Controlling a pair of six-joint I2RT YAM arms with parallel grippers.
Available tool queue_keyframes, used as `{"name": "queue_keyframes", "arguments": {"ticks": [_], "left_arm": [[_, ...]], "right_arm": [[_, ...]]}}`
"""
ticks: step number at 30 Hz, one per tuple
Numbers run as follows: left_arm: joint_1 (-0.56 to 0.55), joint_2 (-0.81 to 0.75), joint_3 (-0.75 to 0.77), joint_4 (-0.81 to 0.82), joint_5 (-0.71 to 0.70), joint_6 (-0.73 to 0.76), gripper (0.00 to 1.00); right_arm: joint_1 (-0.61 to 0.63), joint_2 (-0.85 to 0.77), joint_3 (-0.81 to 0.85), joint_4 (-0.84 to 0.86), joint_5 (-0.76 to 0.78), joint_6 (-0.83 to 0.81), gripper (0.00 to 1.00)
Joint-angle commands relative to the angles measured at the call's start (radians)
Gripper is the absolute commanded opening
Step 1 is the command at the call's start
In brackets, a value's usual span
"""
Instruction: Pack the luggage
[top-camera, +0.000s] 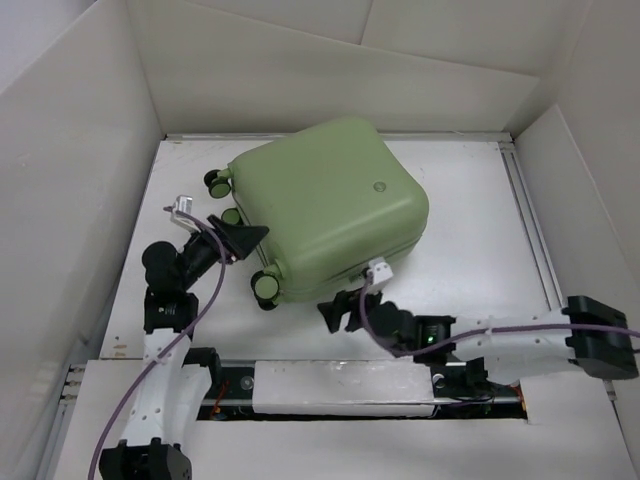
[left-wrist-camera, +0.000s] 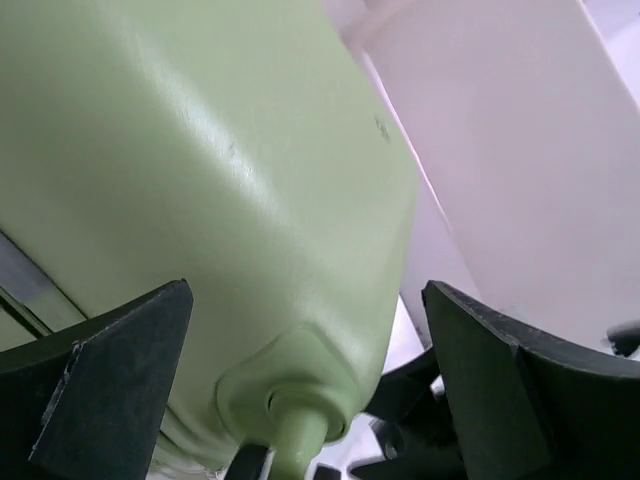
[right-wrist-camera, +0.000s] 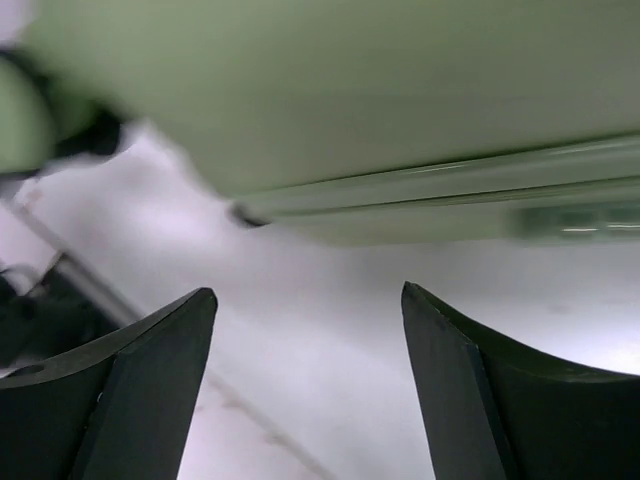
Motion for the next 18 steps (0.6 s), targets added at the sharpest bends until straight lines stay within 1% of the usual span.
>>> {"name": "queue_keyframes", "arguments": {"ticks": [1,2,3,4,5,7,8,9,10,11,12,13,14,15,17,18], "left_arm": [[-0.001,0.011,0.158,-0.127,-0.179,0.069,1.00],[-0.001,0.024,0.180,-0.179,-0.221,0.069,1.00],[-0.001,0.037,0.223,-0.204,-0.266,0.079,1.00],[-0.001,0.069,0.241,-0.222,-0.305,0.079,1.00],[-0.001,0.090,0.253,-0.233,-0.345,0.079,1.00],[0.010,0.138,0.273,-0.209,-0.346,0.048,1.00],[0.022,0.188,0.274,-0.196,-0.369,0.028,1.00],[0.039,0.218,0.274,-0.155,-0.369,0.007,0.95],[0.052,0.248,0.274,-0.137,-0.369,-0.028,0.88],[0.053,0.323,0.274,-0.136,-0.395,-0.044,0.84],[0.065,0.363,0.284,-0.136,-0.443,-0.044,0.84],[0.080,0.443,0.325,-0.156,-0.480,-0.044,0.84],[0.080,0.443,0.347,-0.173,-0.481,-0.044,0.86],[0.094,0.512,0.365,-0.173,-0.497,-0.044,0.89],[0.108,0.572,0.411,-0.153,-0.498,-0.032,0.95],[0.140,0.630,0.430,-0.144,-0.498,-0.020,0.95]], "right_arm": [[-0.133,-0.120,-0.109,-0.091,-0.076,0.033,0.81],[-0.211,-0.155,-0.126,-0.091,-0.110,0.014,0.81],[-0.239,-0.192,-0.137,-0.115,-0.151,-0.005,0.81],[-0.262,-0.266,-0.137,-0.164,-0.161,-0.025,0.81],[-0.281,-0.304,-0.137,-0.192,-0.172,-0.067,0.82],[-0.336,-0.383,-0.137,-0.233,-0.242,-0.101,0.84],[-0.354,-0.396,-0.137,-0.243,-0.271,-0.124,0.84],[-0.380,-0.396,-0.137,-0.243,-0.293,-0.124,0.84],[-0.381,-0.396,-0.146,-0.243,-0.302,-0.124,0.84],[-0.393,-0.387,-0.146,-0.243,-0.302,-0.133,0.84],[-0.393,-0.387,-0.157,-0.243,-0.302,-0.133,0.84],[-0.393,-0.375,-0.157,-0.243,-0.314,-0.145,0.84],[-0.393,-0.375,-0.157,-0.232,-0.314,-0.145,0.84],[-0.393,-0.375,-0.170,-0.232,-0.331,-0.159,0.84],[-0.393,-0.375,-0.195,-0.218,-0.354,-0.171,0.84],[-0.393,-0.397,-0.204,-0.218,-0.354,-0.185,0.84]]}}
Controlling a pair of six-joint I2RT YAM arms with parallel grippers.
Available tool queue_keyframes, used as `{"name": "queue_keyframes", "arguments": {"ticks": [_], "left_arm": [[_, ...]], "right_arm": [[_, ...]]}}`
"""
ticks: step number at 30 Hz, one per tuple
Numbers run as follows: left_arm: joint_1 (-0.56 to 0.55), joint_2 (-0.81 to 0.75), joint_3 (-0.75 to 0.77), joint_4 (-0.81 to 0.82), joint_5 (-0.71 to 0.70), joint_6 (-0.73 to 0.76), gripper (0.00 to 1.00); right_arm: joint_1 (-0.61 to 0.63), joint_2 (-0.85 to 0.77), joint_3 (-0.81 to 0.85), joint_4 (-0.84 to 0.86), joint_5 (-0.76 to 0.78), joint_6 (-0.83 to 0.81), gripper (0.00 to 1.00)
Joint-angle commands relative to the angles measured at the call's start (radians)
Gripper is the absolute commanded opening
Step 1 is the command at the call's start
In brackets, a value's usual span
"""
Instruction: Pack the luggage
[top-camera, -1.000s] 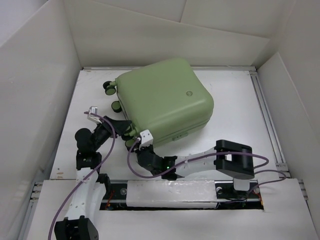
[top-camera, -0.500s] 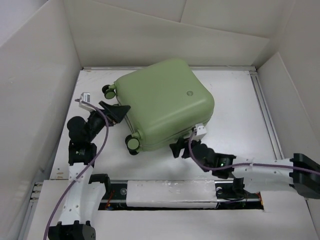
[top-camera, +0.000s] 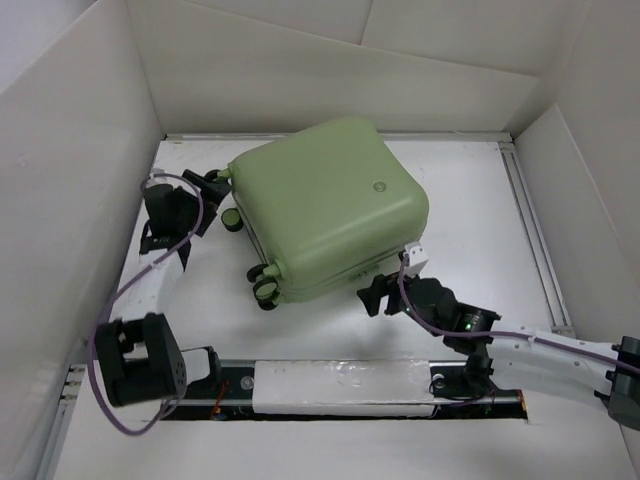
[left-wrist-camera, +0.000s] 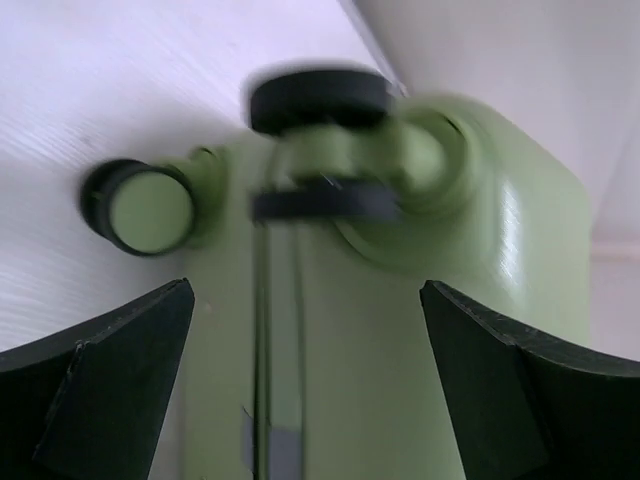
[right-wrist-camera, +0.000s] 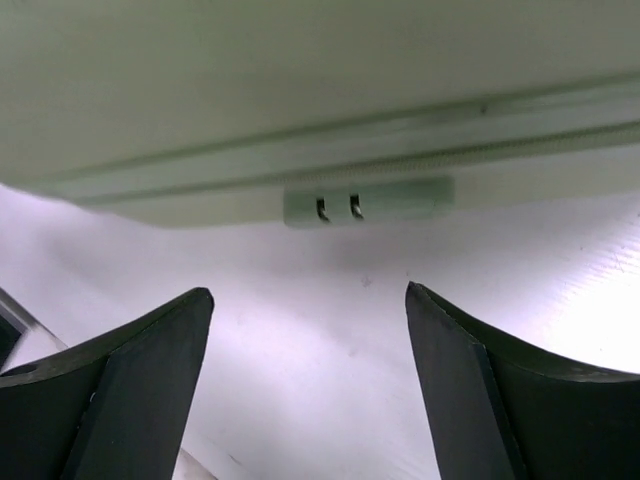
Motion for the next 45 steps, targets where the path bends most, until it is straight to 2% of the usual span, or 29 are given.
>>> {"name": "queue_keyframes", "arguments": {"ticks": [1,6,8,13,15,16,19,20,21,23,24,26,29,32,34,36,38,41,45], "left_arm": [[0.048,0.073,0.108,0.057,-0.019,0.022,0.96],[0.049,0.233,0.249,0.050,-0.008,0.080,0.96],[0.058,0.282,0.249,0.077,0.027,0.080,0.96],[0.058,0.362,0.258,0.250,0.101,-0.048,0.95],[0.058,0.408,0.258,0.293,0.142,-0.079,0.91],[0.058,0.423,0.268,0.329,0.156,-0.080,0.84],[0.058,0.470,0.277,0.366,0.187,-0.107,0.75],[0.058,0.471,0.277,0.382,0.196,-0.107,0.65],[0.058,0.481,0.277,0.401,0.219,-0.121,0.61],[0.058,0.481,0.266,0.426,0.239,-0.130,0.45],[0.046,0.481,0.266,0.426,0.239,-0.130,0.29],[0.021,0.481,0.256,0.426,0.250,-0.130,0.17],[-0.033,0.431,0.226,0.426,0.259,-0.107,0.02],[-0.121,0.361,0.162,0.426,0.247,-0.093,0.00],[-0.183,0.325,0.096,0.426,0.225,-0.083,0.00],[-0.286,0.268,0.044,0.436,0.170,-0.072,0.00],[-0.379,0.227,-0.017,0.449,0.149,-0.072,0.00],[-0.445,0.169,-0.102,0.459,0.104,-0.072,0.00],[-0.475,-0.021,-0.238,0.459,0.092,-0.081,0.00]], "right_arm": [[-0.004,-0.038,-0.041,0.020,-0.064,-0.057,0.84],[-0.004,-0.134,-0.130,0.052,-0.098,-0.066,0.84],[-0.004,-0.176,-0.140,0.052,-0.098,-0.076,0.84],[-0.004,-0.217,-0.160,0.052,-0.135,-0.086,0.83],[-0.004,-0.228,-0.160,0.052,-0.147,-0.086,0.83],[-0.004,-0.228,-0.160,0.052,-0.147,-0.086,0.83],[-0.004,-0.237,-0.160,0.052,-0.147,-0.086,0.83],[-0.004,-0.237,-0.160,0.052,-0.147,-0.086,0.83],[-0.004,-0.237,-0.160,0.052,-0.147,-0.086,0.83],[-0.004,-0.237,-0.160,0.052,-0.136,-0.086,0.83],[-0.004,-0.237,-0.160,0.052,-0.127,-0.086,0.82],[-0.004,-0.237,-0.160,0.052,-0.106,-0.086,0.82],[-0.004,-0.237,-0.151,0.052,-0.090,-0.052,0.75],[-0.013,-0.210,-0.097,0.052,-0.063,-0.052,0.43],[-0.049,-0.176,-0.033,0.052,-0.024,-0.061,0.28],[-0.133,-0.084,0.021,0.052,-0.024,-0.105,0.24],[-0.210,0.041,0.109,0.052,-0.124,-0.136,0.22],[-0.328,0.161,0.216,0.052,-0.242,-0.196,0.18],[-0.437,0.307,0.346,0.066,-0.358,-0.279,0.16]]}}
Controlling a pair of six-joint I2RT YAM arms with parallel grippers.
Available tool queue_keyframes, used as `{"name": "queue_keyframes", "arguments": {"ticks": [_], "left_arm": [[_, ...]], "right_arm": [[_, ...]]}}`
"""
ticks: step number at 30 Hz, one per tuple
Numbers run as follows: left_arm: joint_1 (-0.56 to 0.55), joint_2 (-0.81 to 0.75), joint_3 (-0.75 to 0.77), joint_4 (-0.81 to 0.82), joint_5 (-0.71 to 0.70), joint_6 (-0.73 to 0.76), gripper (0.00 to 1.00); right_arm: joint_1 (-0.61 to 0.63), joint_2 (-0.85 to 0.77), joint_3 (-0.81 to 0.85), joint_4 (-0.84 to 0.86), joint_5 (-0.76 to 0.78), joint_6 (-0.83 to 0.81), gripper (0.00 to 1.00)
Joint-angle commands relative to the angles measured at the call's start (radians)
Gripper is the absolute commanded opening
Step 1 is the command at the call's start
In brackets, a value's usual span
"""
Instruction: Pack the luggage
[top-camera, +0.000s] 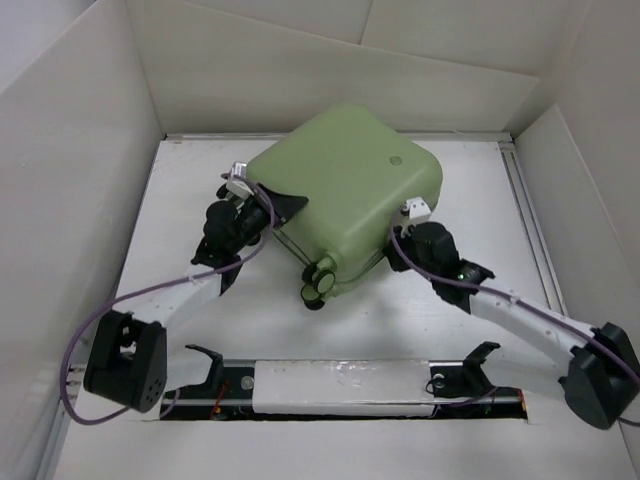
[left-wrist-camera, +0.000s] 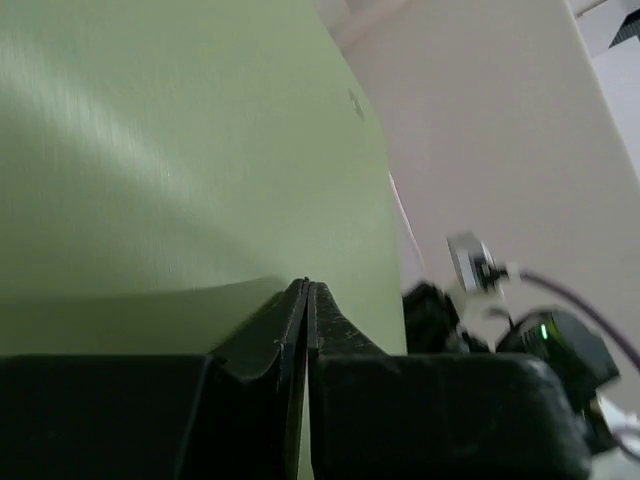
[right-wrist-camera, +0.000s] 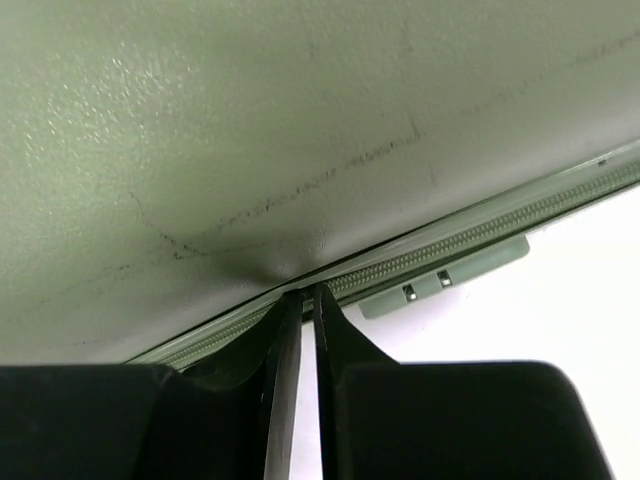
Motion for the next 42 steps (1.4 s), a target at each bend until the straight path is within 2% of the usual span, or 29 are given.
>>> {"name": "queue_keyframes", "arguments": {"ticks": [1,3,5,6,7,8,9,10,11,12,13,14,17,18,20,22,24,25,26,28,29,30,34,37,42], "left_arm": [[0.007,-0.114,-0.156,-0.122,0.032,-0.001,0.00],[0.007,-0.205,-0.229,-0.148,0.032,0.008,0.00],[0.007,-0.332,-0.239,-0.231,0.009,0.058,0.00],[0.007,-0.372,-0.228,-0.322,0.009,0.080,0.00],[0.007,-0.445,-0.201,-0.372,0.000,0.106,0.00],[0.007,-0.480,-0.173,-0.430,-0.052,0.133,0.02],[0.007,-0.513,-0.141,-0.557,-0.099,0.163,0.08],[0.007,-0.544,-0.086,-0.611,-0.154,0.198,0.15],[0.007,-0.599,-0.067,-0.656,-0.217,0.198,0.28],[0.007,-0.621,-0.053,-0.690,-0.332,0.198,0.42],[0.007,-0.636,-0.044,-0.732,-0.372,0.181,0.64],[0.021,-0.647,-0.044,-0.742,-0.399,0.157,0.71],[0.052,-0.629,-0.007,-0.774,-0.416,0.134,0.83],[0.062,-0.588,0.005,-0.790,-0.416,0.114,0.85],[0.082,-0.537,0.028,-0.819,-0.442,0.091,0.89],[0.143,-0.463,0.028,-0.788,-0.370,0.062,0.90],[0.217,-0.422,0.016,-0.700,-0.280,0.030,0.90],[0.307,-0.384,0.005,-0.652,-0.228,0.010,0.92],[0.358,-0.367,-0.012,-0.591,-0.107,-0.042,0.92],[0.500,-0.302,-0.056,-0.414,-0.008,-0.119,0.92],[0.541,-0.273,-0.056,-0.362,0.080,-0.151,0.93],[0.568,-0.238,-0.056,-0.272,0.119,-0.168,1.00],[0.604,-0.043,0.136,-0.343,0.248,-0.071,1.00],[0.604,0.022,0.168,-0.354,0.247,-0.049,0.97],[0.604,0.117,0.203,-0.340,0.258,-0.049,0.95]], "right_arm": [[-0.085,0.096,0.145,0.179,-0.148,-0.093,0.16],[-0.159,0.126,0.247,0.179,-0.201,-0.102,0.17],[-0.249,0.182,0.327,0.149,-0.242,-0.102,0.24],[-0.277,0.197,0.404,0.124,-0.279,-0.093,0.30],[-0.302,0.206,0.433,0.068,-0.302,-0.093,0.30],[-0.337,0.197,0.455,0.034,-0.325,-0.084,0.30],[-0.337,0.176,0.455,0.012,-0.337,-0.084,0.32],[-0.337,0.141,0.419,0.012,-0.337,-0.070,0.38],[-0.327,0.046,0.376,0.029,-0.328,-0.059,0.42],[-0.295,-0.011,0.324,0.050,-0.328,-0.044,0.46],[-0.273,-0.069,0.200,0.073,-0.328,-0.033,0.52],[-0.252,-0.184,0.137,0.113,-0.319,-0.018,0.55],[-0.172,-0.336,-0.081,0.114,-0.287,0.014,0.59],[-0.152,-0.428,-0.124,0.097,-0.274,0.027,0.59],[-0.098,-0.513,-0.234,0.086,-0.258,0.039,0.61],[-0.069,-0.605,-0.270,0.031,-0.232,0.039,0.61],[-0.037,-0.643,-0.290,-0.003,-0.212,0.039,0.62],[-0.027,-0.656,-0.302,-0.017,-0.211,0.039,0.62],[-0.008,-0.656,-0.303,-0.017,-0.211,0.039,0.62],[0.015,-0.639,-0.313,-0.005,-0.230,0.030,0.63],[0.029,-0.625,-0.313,-0.005,-0.230,0.030,0.65],[0.058,-0.611,-0.313,0.005,-0.215,0.030,0.66],[0.129,-0.536,-0.333,0.057,-0.149,0.020,0.69],[0.154,-0.473,-0.378,0.150,-0.127,0.031,0.69],[0.189,-0.453,-0.358,0.139,-0.115,0.017,0.70]]}}
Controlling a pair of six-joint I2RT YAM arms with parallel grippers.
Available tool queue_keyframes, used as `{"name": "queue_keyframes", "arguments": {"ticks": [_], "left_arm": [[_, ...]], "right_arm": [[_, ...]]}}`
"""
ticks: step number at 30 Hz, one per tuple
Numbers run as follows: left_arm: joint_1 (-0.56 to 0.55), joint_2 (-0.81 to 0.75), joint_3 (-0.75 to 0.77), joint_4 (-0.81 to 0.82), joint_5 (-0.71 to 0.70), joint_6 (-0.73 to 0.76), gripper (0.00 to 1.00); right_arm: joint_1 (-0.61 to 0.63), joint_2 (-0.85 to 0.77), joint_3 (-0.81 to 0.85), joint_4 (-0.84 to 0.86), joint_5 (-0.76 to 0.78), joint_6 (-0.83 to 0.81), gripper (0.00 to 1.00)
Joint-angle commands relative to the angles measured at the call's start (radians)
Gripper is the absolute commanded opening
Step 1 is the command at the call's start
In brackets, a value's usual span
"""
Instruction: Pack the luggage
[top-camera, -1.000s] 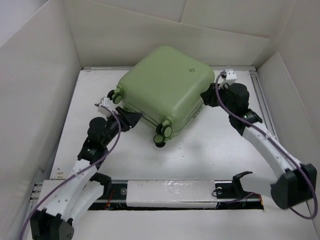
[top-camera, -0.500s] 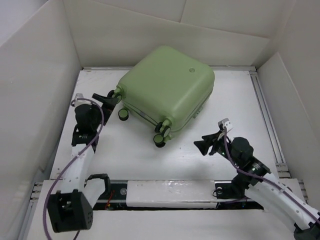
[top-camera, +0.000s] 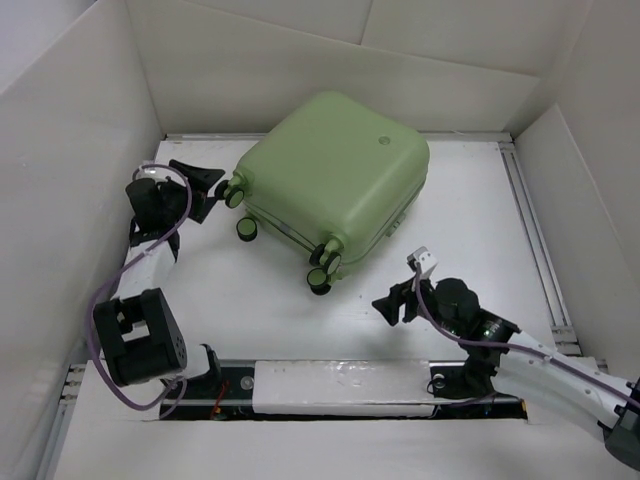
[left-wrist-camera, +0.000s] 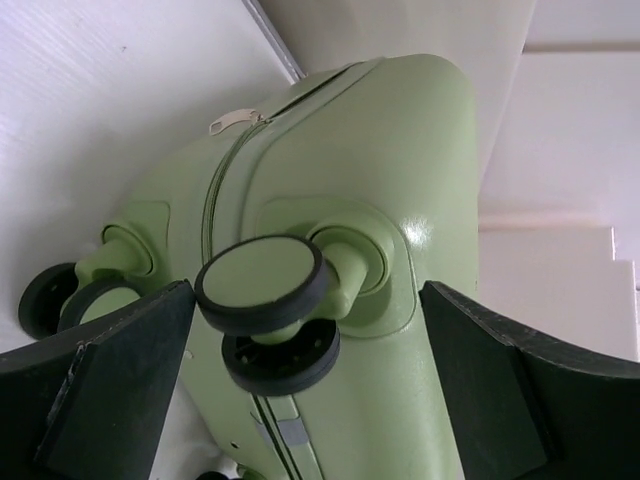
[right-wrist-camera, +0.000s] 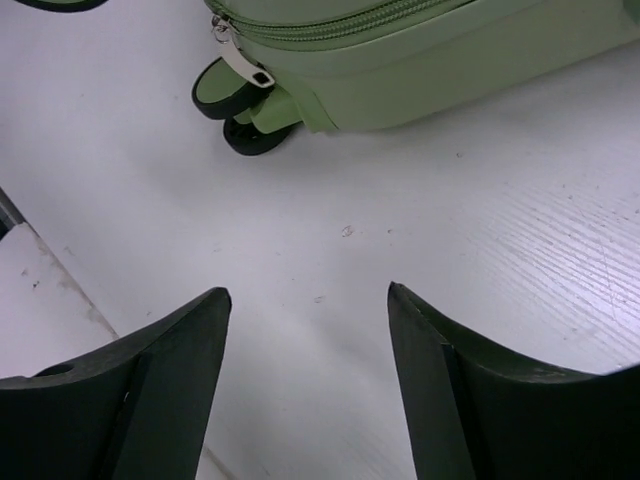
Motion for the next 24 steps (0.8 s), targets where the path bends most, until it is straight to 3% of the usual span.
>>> {"name": "queue_keyframes", "arguments": {"ticks": [1,8,11,12,13,16,20,21,23,24], "left_arm": [[0.002,0.050,0.058,0.071,0.066,0.014,0.93],[-0.021,0.130,0.076,0.082,0.040,-0.007,0.76],[-0.041,0.155,0.085,0.098,0.029,-0.030,0.74],[-0.050,0.167,0.085,0.112,0.029,-0.041,0.72],[-0.051,0.167,0.085,0.133,0.029,-0.061,0.61],[-0.051,0.178,0.085,0.156,0.039,-0.073,0.49],[-0.051,0.178,0.061,0.184,0.051,-0.073,0.26],[-0.051,0.167,0.033,0.202,0.062,-0.073,0.15],[-0.051,0.131,-0.002,0.213,0.071,-0.084,0.05],[-0.051,0.118,-0.019,0.222,0.071,-0.093,0.05]], "right_arm": [[0.029,-0.018,0.007,0.094,0.035,-0.008,0.71],[0.038,-0.040,-0.011,0.094,0.047,0.001,0.79],[0.038,-0.040,-0.011,0.103,0.047,0.001,1.00],[0.038,-0.040,-0.011,0.103,0.047,0.001,1.00],[0.038,-0.040,-0.011,0.103,0.038,0.001,0.97],[0.038,-0.040,-0.020,0.113,0.027,0.001,0.96],[0.038,-0.049,-0.020,0.103,0.049,0.001,1.00],[0.038,-0.049,-0.010,0.090,0.072,0.014,1.00],[0.038,-0.059,-0.010,0.090,0.072,0.014,1.00],[0.038,-0.059,-0.010,0.090,0.072,0.014,1.00]]}}
